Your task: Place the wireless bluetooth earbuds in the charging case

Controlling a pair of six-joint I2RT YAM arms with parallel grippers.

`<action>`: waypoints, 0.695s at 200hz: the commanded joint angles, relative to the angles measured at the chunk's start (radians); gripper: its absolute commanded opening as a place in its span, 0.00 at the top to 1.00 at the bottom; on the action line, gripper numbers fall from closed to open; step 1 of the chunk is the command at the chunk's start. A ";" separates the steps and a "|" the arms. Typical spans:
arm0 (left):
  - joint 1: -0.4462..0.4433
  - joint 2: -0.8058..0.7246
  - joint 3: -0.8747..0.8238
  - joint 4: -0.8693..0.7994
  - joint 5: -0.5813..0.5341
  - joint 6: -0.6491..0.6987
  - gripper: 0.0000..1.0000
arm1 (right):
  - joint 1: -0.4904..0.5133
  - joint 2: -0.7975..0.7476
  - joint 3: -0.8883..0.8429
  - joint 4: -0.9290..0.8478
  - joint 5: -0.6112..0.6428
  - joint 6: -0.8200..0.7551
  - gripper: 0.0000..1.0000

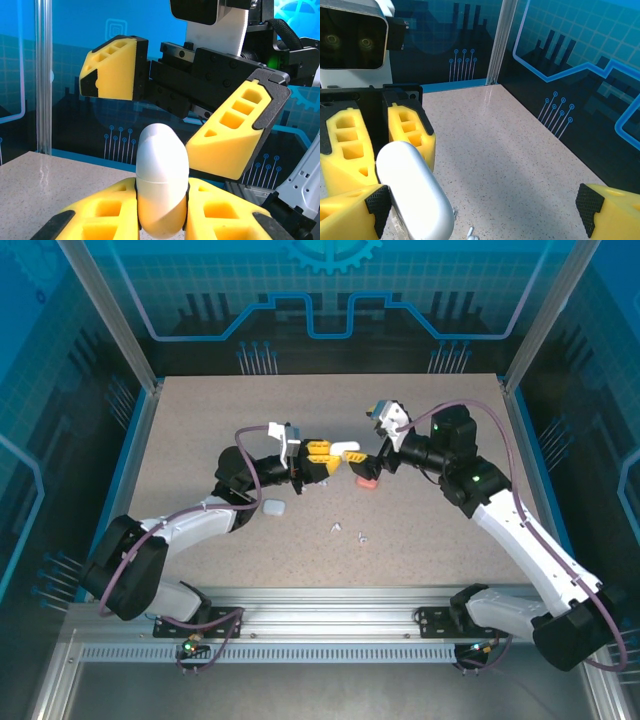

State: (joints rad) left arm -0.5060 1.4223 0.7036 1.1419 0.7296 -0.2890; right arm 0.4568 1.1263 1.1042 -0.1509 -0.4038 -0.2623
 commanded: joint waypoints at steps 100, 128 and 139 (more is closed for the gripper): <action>-0.004 -0.020 -0.018 0.020 0.034 0.014 0.94 | -0.043 0.054 0.107 -0.023 0.027 0.046 0.02; -0.003 -0.023 -0.023 0.018 0.030 0.015 0.94 | -0.046 0.056 0.121 -0.041 0.002 0.038 0.01; -0.003 -0.026 -0.024 0.015 0.026 0.016 0.94 | -0.047 0.042 0.119 -0.042 -0.025 0.037 0.01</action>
State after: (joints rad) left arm -0.5060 1.4223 0.6971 1.1309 0.7406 -0.2882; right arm 0.4244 1.1820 1.1915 -0.1791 -0.3862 -0.2325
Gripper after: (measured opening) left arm 0.232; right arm 0.986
